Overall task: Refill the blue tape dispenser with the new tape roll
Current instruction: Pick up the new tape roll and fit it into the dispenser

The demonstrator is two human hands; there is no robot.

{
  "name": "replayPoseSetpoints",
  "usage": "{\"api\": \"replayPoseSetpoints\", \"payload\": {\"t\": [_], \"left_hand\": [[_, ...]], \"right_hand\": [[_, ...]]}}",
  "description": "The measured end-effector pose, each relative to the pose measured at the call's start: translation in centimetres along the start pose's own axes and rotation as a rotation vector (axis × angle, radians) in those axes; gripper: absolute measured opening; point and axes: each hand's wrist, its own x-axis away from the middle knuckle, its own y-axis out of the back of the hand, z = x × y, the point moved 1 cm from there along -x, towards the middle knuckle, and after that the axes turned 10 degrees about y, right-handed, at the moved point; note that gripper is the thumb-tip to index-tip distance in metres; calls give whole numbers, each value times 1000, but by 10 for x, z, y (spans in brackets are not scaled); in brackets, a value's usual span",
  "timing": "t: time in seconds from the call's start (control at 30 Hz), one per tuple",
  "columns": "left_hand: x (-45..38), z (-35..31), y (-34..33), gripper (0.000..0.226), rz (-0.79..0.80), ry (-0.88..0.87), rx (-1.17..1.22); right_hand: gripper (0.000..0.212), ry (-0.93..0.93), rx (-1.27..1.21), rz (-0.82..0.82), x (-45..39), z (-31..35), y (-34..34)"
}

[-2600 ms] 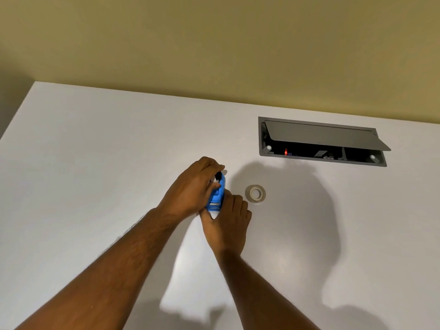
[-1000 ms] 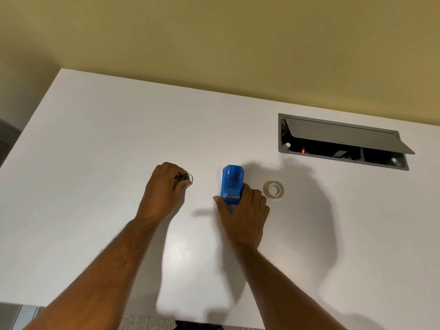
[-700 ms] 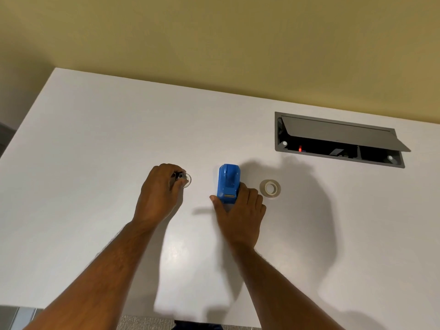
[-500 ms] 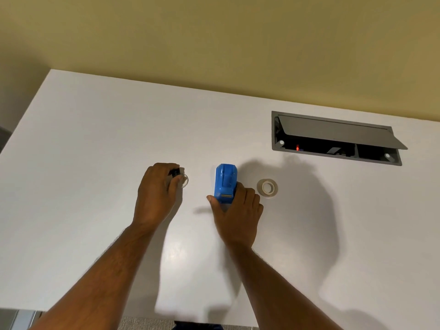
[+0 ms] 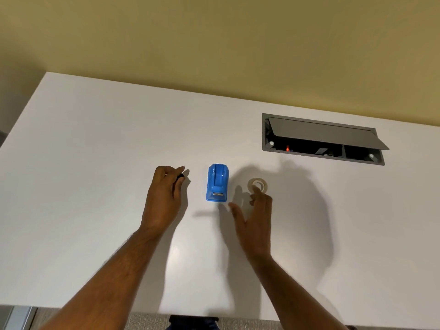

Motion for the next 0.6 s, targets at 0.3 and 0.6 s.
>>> {"api": "replayPoseSetpoints", "payload": {"t": [0.3, 0.6], "left_hand": [[9, -14, -1, 31, 86, 116, 201], [8, -31, 2, 21, 119, 155, 263]], "right_hand": [[76, -184, 271, -11, -46, -15, 23], [34, -184, 133, 47, -52, 0, 31]]}}
